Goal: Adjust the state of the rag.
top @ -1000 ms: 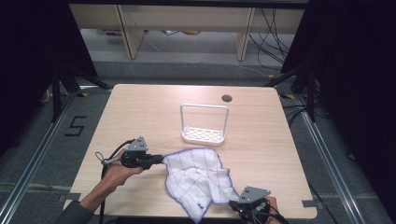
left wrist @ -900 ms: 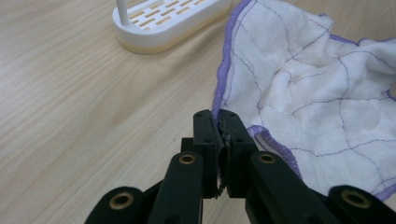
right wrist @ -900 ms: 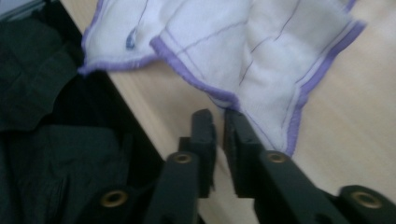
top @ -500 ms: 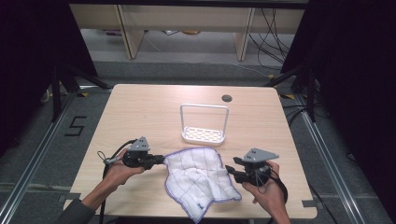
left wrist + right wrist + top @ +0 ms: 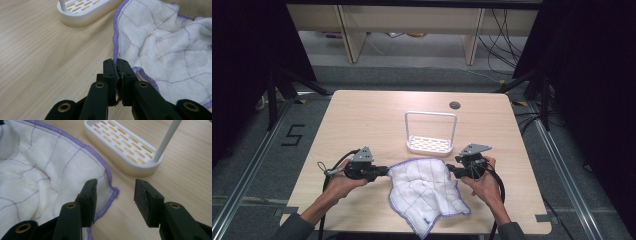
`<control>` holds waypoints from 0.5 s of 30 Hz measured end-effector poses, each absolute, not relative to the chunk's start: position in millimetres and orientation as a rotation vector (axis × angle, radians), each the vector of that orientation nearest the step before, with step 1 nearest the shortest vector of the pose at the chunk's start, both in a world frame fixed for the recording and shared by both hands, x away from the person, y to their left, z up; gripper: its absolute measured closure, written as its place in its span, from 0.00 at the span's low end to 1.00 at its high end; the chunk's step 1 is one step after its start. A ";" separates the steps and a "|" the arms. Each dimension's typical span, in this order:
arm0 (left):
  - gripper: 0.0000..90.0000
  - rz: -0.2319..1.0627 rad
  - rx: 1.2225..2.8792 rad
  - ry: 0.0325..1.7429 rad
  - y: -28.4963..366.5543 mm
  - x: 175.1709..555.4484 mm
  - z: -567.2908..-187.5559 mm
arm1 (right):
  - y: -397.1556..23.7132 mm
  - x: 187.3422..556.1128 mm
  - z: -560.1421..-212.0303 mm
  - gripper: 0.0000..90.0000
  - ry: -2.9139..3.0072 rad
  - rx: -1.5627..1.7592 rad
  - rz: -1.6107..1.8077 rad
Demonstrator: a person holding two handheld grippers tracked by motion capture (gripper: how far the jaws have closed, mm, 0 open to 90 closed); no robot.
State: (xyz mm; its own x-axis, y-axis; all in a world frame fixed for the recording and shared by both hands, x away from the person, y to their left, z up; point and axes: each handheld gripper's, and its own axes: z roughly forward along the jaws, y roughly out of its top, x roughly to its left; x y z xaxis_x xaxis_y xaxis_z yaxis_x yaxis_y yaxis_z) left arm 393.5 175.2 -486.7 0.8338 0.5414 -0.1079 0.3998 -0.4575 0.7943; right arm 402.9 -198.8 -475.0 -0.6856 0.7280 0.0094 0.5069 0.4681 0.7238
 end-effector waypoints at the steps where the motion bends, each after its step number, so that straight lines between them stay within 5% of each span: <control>1: 0.95 0.197 2.118 0.688 174.4 394.9 -488.1 | -196.4 403.1 -476.8 0.60 2.435 1.098 1.031; 15: 0.94 0.201 2.131 0.688 170.0 398.9 -491.6 | -182.0 420.0 -491.8 0.56 2.461 1.041 0.958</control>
State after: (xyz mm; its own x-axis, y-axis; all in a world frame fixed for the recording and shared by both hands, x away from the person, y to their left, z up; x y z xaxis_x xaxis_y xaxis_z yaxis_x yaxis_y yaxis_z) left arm 398.9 170.0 -491.6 0.8344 0.5419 -0.1005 0.4023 -0.4743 0.7831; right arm 420.0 -182.0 -491.8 -0.6915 0.7222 -0.0170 0.5207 0.5146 0.6812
